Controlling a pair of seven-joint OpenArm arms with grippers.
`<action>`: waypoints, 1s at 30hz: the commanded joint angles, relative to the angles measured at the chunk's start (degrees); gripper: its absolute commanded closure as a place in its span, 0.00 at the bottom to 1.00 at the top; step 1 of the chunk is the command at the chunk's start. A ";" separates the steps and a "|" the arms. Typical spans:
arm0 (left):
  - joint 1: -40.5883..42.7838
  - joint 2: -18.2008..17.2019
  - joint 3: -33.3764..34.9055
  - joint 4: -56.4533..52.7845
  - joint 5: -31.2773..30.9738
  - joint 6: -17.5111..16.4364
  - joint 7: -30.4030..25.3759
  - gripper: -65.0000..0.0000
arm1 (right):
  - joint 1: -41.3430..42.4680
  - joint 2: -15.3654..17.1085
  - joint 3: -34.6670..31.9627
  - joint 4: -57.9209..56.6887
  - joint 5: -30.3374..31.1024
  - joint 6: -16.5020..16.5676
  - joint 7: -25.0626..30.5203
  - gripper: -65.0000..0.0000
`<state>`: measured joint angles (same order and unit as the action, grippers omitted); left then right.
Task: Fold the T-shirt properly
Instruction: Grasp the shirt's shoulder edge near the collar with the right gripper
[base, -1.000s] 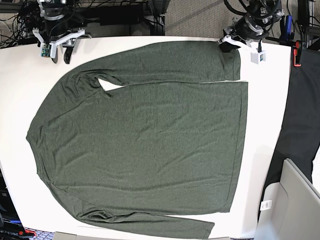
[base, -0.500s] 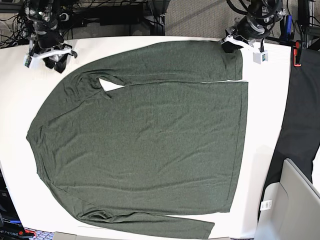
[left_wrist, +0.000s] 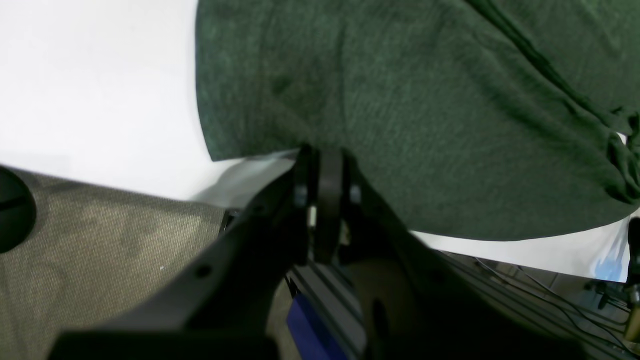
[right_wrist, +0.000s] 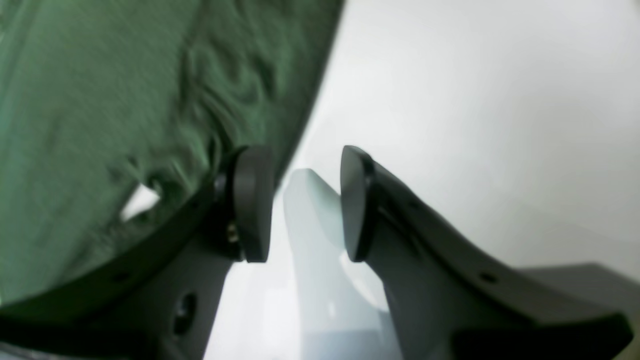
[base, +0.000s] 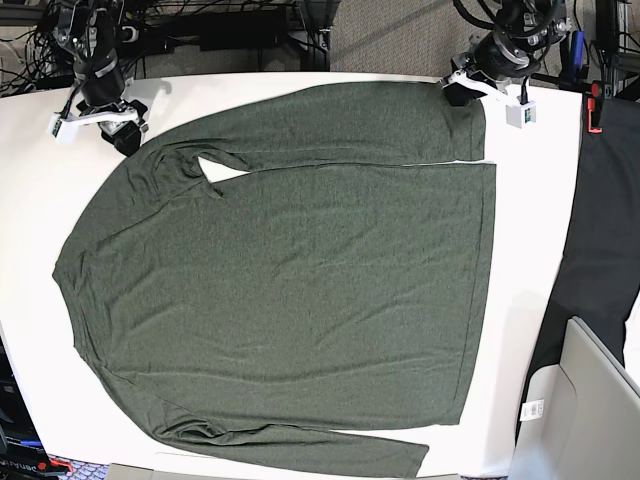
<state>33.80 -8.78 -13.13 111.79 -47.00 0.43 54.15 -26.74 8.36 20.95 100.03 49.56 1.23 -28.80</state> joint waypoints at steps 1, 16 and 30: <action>0.26 -0.41 -0.19 1.05 -0.51 -0.21 -0.30 1.00 | 0.24 0.30 -0.07 -0.73 0.59 -1.02 -1.31 0.64; 0.26 -0.41 -0.19 1.05 -0.51 -0.21 -0.22 1.00 | 6.21 -0.49 -0.16 -8.12 3.58 -1.02 -4.13 0.64; 0.26 -0.41 -0.19 1.05 -0.51 -0.21 -0.04 1.00 | 5.25 -1.90 0.37 -6.71 4.11 -0.93 -4.74 0.99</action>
<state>33.80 -8.75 -13.13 111.79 -47.00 0.43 54.17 -19.99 6.46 21.15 93.41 53.93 2.37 -30.59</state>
